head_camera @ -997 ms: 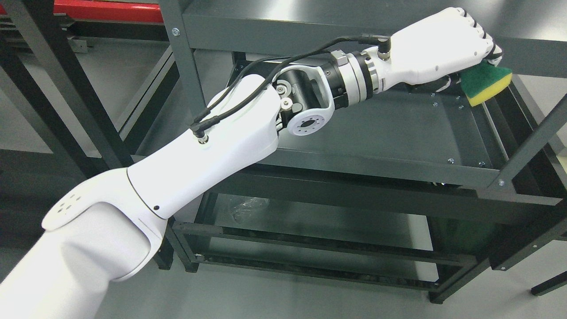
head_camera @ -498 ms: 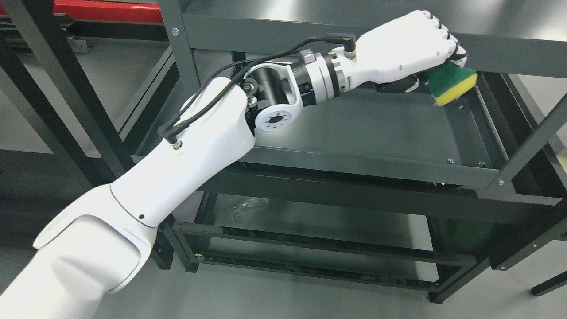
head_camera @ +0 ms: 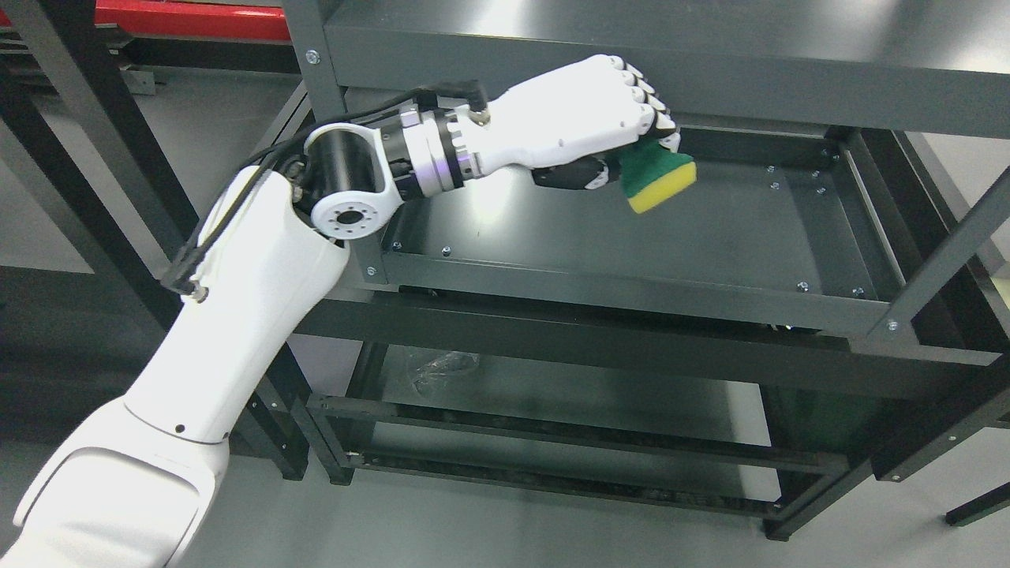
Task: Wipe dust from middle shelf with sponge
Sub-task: 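Wipe the sponge across the shelf surface again with the left hand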
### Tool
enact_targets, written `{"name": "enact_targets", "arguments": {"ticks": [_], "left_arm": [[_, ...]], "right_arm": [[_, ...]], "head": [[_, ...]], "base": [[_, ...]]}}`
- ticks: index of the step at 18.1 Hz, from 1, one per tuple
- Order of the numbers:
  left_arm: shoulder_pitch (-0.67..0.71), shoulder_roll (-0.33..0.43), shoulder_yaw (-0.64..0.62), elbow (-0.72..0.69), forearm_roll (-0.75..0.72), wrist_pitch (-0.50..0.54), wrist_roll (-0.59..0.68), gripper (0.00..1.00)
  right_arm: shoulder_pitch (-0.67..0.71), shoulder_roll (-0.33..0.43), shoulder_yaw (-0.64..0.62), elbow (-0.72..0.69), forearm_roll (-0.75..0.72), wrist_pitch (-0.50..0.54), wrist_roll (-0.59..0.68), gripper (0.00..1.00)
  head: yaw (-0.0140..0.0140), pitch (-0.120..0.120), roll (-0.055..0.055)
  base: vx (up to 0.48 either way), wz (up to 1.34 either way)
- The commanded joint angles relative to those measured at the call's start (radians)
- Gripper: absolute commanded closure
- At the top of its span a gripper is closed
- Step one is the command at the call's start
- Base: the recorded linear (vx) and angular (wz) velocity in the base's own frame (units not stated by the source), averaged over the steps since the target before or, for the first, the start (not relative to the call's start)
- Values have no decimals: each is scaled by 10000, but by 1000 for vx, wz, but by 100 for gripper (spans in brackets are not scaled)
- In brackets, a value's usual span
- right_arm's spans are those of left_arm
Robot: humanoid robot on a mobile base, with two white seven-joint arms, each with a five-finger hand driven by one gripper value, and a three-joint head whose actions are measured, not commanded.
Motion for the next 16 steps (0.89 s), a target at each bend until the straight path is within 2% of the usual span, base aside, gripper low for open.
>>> {"name": "enact_targets", "arguments": {"ticks": [1, 6, 8, 9, 12, 13, 14, 16], "left_arm": [[997, 1085, 5779, -1051, 44, -303, -995, 100], [1841, 1115, 8096, -1128, 807, -303, -2453, 100], [1873, 902, 8025, -1357, 1878, -303, -2454, 100], [1873, 627, 7750, -1495, 2446, -303, -2454, 100], [1736, -1609, 6447, -1711, 3952, -303, -2424, 100], [1644, -1609, 6170, -1711, 4046, -303, -2409, 100], [1582, -1609, 5317, -1605, 4138, -303, -2105, 100], [1597, -1609, 2698, -1497, 4415, -303, 155, 100]], "right_arm": [[-1, -175, -1, -175, 0, -8, -1, 0], [-1, -175, -1, -175, 0, -8, -1, 0], [-1, -175, -1, -175, 0, -8, -1, 0], [-1, -175, -1, -175, 0, -8, -1, 0], [-1, -175, -1, -175, 0, -8, -1, 0], [-1, -175, -1, -175, 0, -8, -1, 0], [-1, -175, -1, -175, 0, -8, -1, 0], [-1, -175, -1, -175, 0, -8, -1, 0]], "head": [[0, 0, 0], [0, 0, 0], [0, 0, 0], [0, 0, 0], [0, 0, 0], [0, 0, 0], [0, 0, 0], [0, 0, 0]], "base": [[0, 0], [0, 0], [0, 0], [0, 0], [0, 0], [0, 0], [0, 0], [0, 0]]}}
